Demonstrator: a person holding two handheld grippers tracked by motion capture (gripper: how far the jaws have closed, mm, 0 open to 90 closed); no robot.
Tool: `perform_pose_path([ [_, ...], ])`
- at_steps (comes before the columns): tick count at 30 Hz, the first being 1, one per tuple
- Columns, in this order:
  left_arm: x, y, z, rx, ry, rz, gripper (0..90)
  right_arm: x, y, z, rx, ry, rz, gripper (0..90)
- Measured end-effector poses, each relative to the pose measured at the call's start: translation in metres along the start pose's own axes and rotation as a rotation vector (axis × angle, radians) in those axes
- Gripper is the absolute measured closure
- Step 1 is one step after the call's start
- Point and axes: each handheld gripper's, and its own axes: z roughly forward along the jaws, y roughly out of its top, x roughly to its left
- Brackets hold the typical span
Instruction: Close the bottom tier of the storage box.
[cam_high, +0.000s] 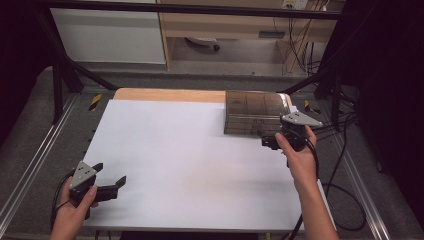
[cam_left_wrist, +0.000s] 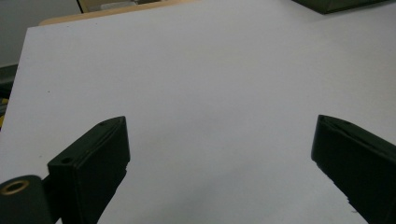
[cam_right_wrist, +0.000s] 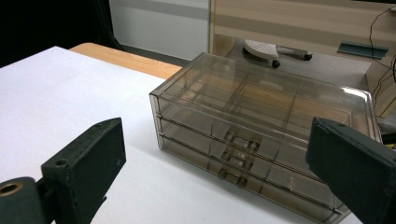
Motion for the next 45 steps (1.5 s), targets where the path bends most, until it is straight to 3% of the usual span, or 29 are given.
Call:
perform_pose_path([
  [22,0.002,0.0,-0.004,-0.012,0.003,-0.01,4.5,-0.012,-0.016,-0.018,-0.01,0.006,0.047,5.4],
  [27,0.002,0.0,-0.004,-0.013,0.004,-0.011,4.5,-0.014,-0.024,-0.025,-0.013,0.003,0.038,4.0],
  [38,0.002,0.0,-0.003,-0.009,0.002,-0.007,4.5,-0.022,-0.048,-0.042,-0.06,-0.03,0.073,1.7],
  [45,0.002,0.0,-0.003,-0.01,0.004,-0.009,4.4,-0.023,-0.063,-0.047,-0.038,-0.027,0.084,2.7],
])
